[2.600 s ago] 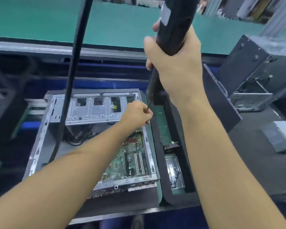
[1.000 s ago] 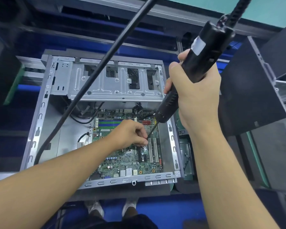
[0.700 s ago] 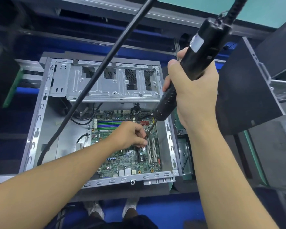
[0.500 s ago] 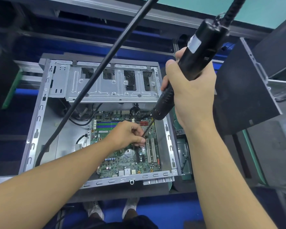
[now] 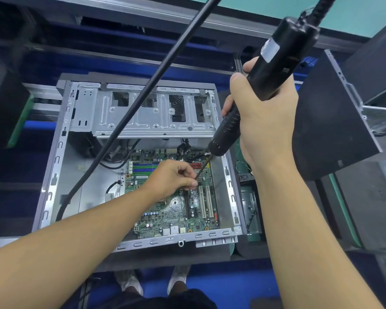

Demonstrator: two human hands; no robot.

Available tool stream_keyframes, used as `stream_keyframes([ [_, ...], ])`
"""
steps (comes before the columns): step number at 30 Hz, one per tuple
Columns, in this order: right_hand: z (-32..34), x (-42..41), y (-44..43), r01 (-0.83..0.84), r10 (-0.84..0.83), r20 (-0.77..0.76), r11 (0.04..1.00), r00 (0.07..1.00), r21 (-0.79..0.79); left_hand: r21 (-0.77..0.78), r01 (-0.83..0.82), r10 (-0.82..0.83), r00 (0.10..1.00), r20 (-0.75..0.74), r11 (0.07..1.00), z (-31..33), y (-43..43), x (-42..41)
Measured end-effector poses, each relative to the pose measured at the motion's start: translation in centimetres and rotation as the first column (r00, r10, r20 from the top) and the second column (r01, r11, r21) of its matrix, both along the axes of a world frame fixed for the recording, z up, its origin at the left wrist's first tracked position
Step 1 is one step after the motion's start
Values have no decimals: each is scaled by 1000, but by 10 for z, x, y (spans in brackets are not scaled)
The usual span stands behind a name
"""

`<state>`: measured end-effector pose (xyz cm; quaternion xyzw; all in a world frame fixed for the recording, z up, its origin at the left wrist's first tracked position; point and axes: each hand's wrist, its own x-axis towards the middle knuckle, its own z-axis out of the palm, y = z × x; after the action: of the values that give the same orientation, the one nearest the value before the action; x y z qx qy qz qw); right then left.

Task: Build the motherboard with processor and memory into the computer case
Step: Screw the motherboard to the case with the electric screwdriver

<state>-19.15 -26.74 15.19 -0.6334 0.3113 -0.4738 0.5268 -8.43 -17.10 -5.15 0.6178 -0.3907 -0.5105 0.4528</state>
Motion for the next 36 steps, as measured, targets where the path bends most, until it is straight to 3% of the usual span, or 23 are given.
stream_keyframes([
  [16,-1,1,0,19,-19,4,1000,1000,9,27,11,-9,997,-81,1000,-1,0,-4],
  [26,2,4,0,-4,4,-3,1000,1000,-15,45,85,-86,996,11,995,7,0,13],
  [31,4,15,2,-22,23,31,1000,999,-6,27,167,-169,958,231,986,26,-4,37],
  [34,4,19,4,-34,34,28,999,999,9,-19,274,-228,835,500,962,34,-2,40],
  [36,2,19,6,-42,42,14,999,999,9,-11,325,-255,762,595,945,35,0,37],
])
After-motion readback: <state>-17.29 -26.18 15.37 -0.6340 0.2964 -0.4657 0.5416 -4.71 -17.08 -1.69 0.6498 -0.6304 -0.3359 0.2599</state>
